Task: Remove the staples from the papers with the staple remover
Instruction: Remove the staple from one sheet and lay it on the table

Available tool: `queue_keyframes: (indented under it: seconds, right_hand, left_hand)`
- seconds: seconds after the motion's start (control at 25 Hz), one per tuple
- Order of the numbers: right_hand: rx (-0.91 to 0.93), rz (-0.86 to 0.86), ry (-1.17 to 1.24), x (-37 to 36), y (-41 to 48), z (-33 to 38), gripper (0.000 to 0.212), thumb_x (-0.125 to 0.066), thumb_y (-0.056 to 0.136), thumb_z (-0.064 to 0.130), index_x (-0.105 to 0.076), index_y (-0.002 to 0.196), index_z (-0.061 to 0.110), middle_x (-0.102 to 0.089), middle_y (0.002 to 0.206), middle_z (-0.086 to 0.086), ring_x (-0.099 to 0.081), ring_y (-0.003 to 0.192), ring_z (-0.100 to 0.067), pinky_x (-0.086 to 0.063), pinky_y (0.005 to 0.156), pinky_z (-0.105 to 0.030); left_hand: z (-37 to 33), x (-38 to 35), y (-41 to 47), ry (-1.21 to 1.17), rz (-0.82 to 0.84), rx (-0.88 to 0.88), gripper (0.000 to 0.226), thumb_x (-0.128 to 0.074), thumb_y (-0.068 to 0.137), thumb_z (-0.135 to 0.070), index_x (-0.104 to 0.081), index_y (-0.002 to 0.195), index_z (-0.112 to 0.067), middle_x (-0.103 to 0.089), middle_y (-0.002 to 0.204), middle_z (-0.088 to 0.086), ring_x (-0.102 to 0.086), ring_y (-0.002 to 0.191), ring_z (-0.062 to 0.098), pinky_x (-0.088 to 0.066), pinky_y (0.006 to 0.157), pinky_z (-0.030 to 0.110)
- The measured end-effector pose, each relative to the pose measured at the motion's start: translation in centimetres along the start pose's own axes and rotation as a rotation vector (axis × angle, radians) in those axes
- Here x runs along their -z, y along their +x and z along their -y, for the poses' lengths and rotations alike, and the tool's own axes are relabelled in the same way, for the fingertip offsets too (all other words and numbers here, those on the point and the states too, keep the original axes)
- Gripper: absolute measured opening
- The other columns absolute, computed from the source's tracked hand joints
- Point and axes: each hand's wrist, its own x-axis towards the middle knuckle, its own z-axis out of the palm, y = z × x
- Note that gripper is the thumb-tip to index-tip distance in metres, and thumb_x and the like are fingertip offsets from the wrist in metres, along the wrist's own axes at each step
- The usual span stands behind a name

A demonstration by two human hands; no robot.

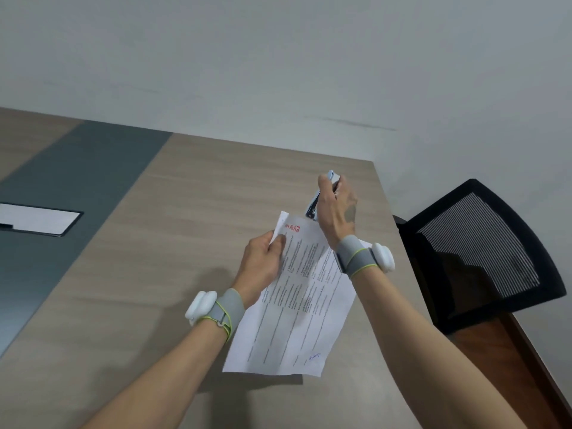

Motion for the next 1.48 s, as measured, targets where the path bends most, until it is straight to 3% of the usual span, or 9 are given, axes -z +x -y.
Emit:
queue_keyframes:
  seconds: [0.28, 0.4, 0.56, 0.76, 0.84, 0.96, 1.04, 1.2, 1.48]
  right_hand:
    - [-0.036, -0.008, -0.042, -1.4, 0.1, 1.3, 0.034, -0.043, 0.09, 0.047, -0.044, 0.07, 0.02, -0.052, 0.067, 0.002, -0.047, 0.062, -0.014, -0.037, 0.064, -0.037]
    - [-0.093, 0.052, -0.085, -1.6, -0.1, 1.3, 0.038, -0.042, 0.086, 0.053, -0.046, 0.07, 0.02, -0.056, 0.07, 0.0, -0.05, 0.064, -0.022, -0.043, 0.063, -0.038]
    - [-0.115, 0.117, -0.101, -1.7, -0.4, 1.4, 0.04, -0.04, 0.085, 0.053, -0.044, 0.063, 0.02, -0.052, 0.065, 0.0, -0.047, 0.06, -0.024, -0.039, 0.055, -0.034]
    - [-0.085, 0.172, -0.082, -1.9, -0.7, 0.6, 0.048, -0.027, 0.096, 0.052, -0.05, 0.071, 0.018, -0.054, 0.074, 0.001, -0.048, 0.066, -0.016, -0.036, 0.065, -0.039]
    - [-0.089, 0.169, -0.072, -2.1, -1.0, 0.4, 0.048, -0.025, 0.097, 0.052, -0.048, 0.07, 0.02, -0.055, 0.078, -0.002, -0.049, 0.071, -0.021, -0.04, 0.073, -0.041]
    - [-0.12, 0.17, -0.076, -2.1, -1.2, 0.3, 0.048, -0.024, 0.097, 0.053, -0.055, 0.081, 0.021, -0.063, 0.104, -0.011, -0.056, 0.096, -0.031, -0.045, 0.091, -0.045]
    - [-0.118, 0.166, -0.081, -2.2, -1.3, 0.3, 0.048, -0.024, 0.096, 0.054, -0.055, 0.079, 0.022, -0.064, 0.11, -0.014, -0.057, 0.101, -0.034, -0.045, 0.094, -0.047]
    - [-0.082, 0.163, -0.098, -2.4, -1.3, 0.2, 0.049, -0.025, 0.098, 0.052, -0.056, 0.079, 0.02, -0.065, 0.108, -0.016, -0.057, 0.098, -0.034, -0.043, 0.088, -0.044]
    - [-0.053, 0.155, -0.118, -2.4, -1.1, 0.0, 0.051, -0.026, 0.1, 0.05, -0.056, 0.076, 0.016, -0.06, 0.082, -0.007, -0.053, 0.085, -0.032, -0.037, 0.076, -0.039]
  left_hand:
    - [-2.4, 1.7, -0.6, 0.164, 0.027, -0.129, 0.041, -0.042, 0.1, -0.041, -0.067, 0.096, -0.009, -0.075, 0.097, 0.02, -0.07, 0.091, 0.041, -0.058, 0.078, 0.055]
    - [-2.6, 2.0, -0.5, 0.182, 0.044, -0.115, 0.04, -0.043, 0.101, -0.038, -0.068, 0.094, -0.008, -0.076, 0.096, 0.019, -0.072, 0.09, 0.039, -0.059, 0.079, 0.054]
    - [-3.0, 2.5, -0.2, 0.177, 0.149, -0.018, 0.037, -0.045, 0.102, -0.037, -0.072, 0.098, -0.013, -0.079, 0.097, 0.011, -0.076, 0.09, 0.03, -0.06, 0.085, 0.051]
    - [-3.8, 3.1, 0.2, 0.164, 0.308, 0.076, 0.037, -0.048, 0.101, -0.035, -0.077, 0.102, -0.012, -0.08, 0.099, 0.008, -0.077, 0.095, 0.03, -0.056, 0.095, 0.051]
    - [-4.1, 3.4, 0.4, 0.157, 0.352, 0.111, 0.035, -0.05, 0.101, -0.032, -0.077, 0.104, -0.01, -0.08, 0.1, 0.009, -0.076, 0.096, 0.031, -0.056, 0.096, 0.051]
    - [-4.4, 3.7, 0.7, 0.159, 0.402, 0.14, 0.034, -0.051, 0.101, -0.03, -0.076, 0.106, -0.008, -0.08, 0.102, 0.009, -0.076, 0.099, 0.03, -0.055, 0.098, 0.051]
    - [-4.5, 3.7, 0.7, 0.165, 0.417, 0.153, 0.034, -0.05, 0.102, -0.03, -0.076, 0.106, -0.008, -0.08, 0.102, 0.009, -0.076, 0.099, 0.03, -0.055, 0.097, 0.051]
    - [-4.6, 3.5, 0.6, 0.161, 0.413, 0.157, 0.032, -0.052, 0.101, -0.026, -0.075, 0.105, -0.005, -0.08, 0.103, 0.012, -0.075, 0.101, 0.034, -0.055, 0.098, 0.052]
    - [-5.1, 3.5, 0.4, 0.172, 0.414, 0.172, 0.032, -0.051, 0.102, -0.025, -0.075, 0.107, -0.004, -0.079, 0.104, 0.015, -0.074, 0.101, 0.036, -0.055, 0.097, 0.053]
